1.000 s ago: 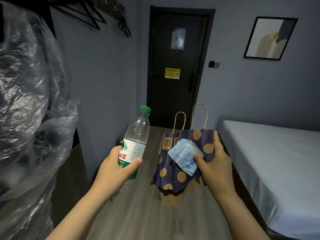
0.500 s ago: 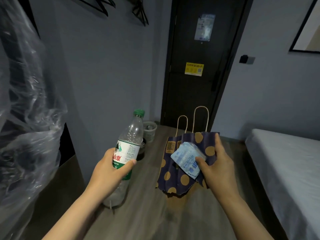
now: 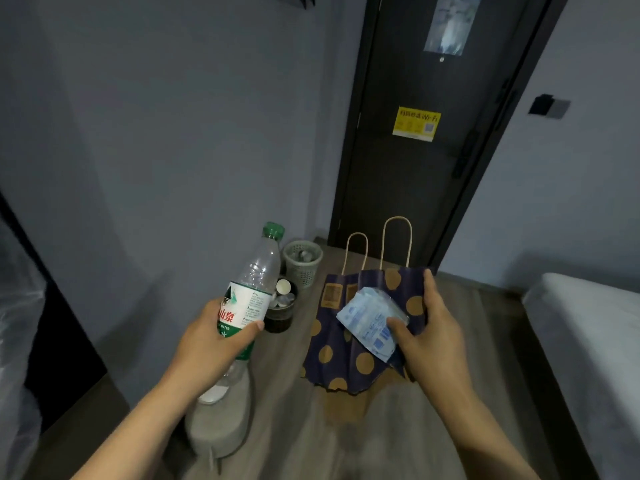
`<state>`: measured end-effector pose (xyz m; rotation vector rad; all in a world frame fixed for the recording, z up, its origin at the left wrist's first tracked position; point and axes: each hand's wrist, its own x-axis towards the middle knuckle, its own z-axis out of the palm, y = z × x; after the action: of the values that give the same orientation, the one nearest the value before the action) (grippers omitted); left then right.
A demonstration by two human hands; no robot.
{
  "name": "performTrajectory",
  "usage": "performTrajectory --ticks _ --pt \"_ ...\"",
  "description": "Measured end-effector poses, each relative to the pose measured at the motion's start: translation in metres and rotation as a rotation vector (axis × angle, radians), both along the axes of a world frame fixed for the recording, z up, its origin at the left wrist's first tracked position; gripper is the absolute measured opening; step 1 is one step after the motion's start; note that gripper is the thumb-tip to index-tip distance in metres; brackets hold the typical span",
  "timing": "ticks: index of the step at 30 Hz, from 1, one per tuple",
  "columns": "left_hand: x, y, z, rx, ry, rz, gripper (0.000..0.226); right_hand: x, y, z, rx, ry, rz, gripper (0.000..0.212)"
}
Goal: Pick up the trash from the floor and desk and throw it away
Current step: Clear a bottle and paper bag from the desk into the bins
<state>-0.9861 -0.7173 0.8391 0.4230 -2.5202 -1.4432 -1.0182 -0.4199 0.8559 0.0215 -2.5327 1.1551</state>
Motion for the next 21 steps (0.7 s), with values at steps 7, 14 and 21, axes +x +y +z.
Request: performTrajectory --ticks 7,14,21 --pt "-0.119 0.003 -0.023 0.004 -0.023 0.010 0.038 -0.124 0.006 -0.019 0.054 -0.059 0.000 0.093" --pt "-0.250 0.021 -0.033 -0.013 -0.051 0.070 0.040 -0.280 0.026 -0.034 0.024 -0.067 0.076 0.091" --pt "-0.353 0.032 -0.046 -0.007 -0.080 0.152 0.042 -0.408 0.036 -0.040 0.035 -0.069 0.147 0.096"
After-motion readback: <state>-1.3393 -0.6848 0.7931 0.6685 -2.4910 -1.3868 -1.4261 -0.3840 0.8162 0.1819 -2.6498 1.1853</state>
